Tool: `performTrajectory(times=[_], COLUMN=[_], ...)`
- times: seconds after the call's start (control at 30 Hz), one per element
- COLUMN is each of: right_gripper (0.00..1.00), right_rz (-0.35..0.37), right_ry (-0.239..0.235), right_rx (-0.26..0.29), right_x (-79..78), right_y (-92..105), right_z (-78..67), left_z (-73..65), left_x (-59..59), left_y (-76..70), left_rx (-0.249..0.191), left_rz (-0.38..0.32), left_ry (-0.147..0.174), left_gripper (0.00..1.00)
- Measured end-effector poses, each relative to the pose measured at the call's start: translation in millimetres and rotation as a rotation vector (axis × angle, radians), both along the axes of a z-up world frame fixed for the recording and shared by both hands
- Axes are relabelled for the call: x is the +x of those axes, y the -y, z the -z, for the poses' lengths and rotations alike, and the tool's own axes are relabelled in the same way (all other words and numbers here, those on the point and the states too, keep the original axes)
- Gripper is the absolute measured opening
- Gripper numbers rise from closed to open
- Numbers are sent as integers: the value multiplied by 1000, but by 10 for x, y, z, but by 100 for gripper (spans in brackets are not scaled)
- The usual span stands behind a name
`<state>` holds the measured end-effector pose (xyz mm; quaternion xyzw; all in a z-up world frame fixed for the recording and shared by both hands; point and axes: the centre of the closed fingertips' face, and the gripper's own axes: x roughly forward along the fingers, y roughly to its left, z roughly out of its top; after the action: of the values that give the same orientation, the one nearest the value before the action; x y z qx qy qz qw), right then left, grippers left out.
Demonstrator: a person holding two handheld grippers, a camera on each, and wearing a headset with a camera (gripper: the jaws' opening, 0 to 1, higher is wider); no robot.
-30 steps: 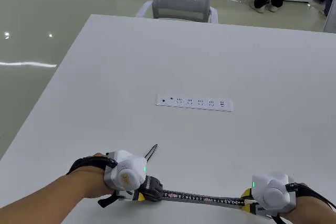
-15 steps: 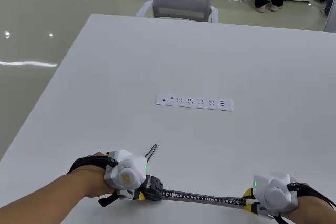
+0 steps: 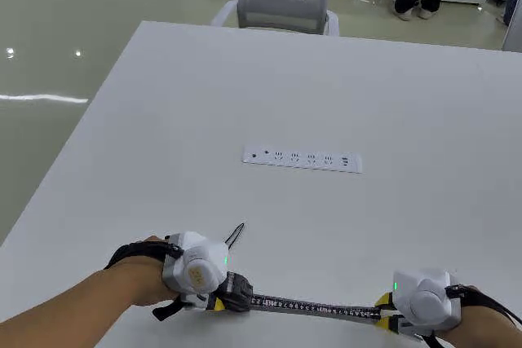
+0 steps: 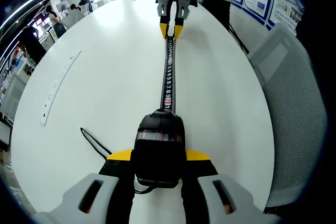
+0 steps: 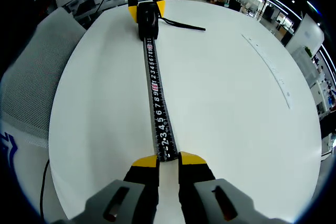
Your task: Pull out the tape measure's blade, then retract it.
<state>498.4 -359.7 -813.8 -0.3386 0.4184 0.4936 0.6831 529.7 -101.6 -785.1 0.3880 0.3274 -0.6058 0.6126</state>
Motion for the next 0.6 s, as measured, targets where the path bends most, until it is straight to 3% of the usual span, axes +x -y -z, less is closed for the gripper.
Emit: performTrajectory(times=[0.37, 0.43, 0.5, 0.6], right_gripper=[13, 14, 14, 14], right_rz=[1, 48, 36, 15], right_ry=[10, -11, 1, 7], right_rx=[17, 6, 25, 8], right_x=[-5, -32, 1, -4], right_y=[2, 32, -14, -9], right_z=[-1, 13, 8, 9], left_z=[8, 17, 7, -2], left_x=[2, 4, 3, -1], left_y=[0, -2, 1, 0], left_rx=[-2, -2, -3, -3], left_rz=[-3, -3, -4, -4], left_ry=[2, 1, 3, 3], left_gripper=[30, 30, 30, 30])
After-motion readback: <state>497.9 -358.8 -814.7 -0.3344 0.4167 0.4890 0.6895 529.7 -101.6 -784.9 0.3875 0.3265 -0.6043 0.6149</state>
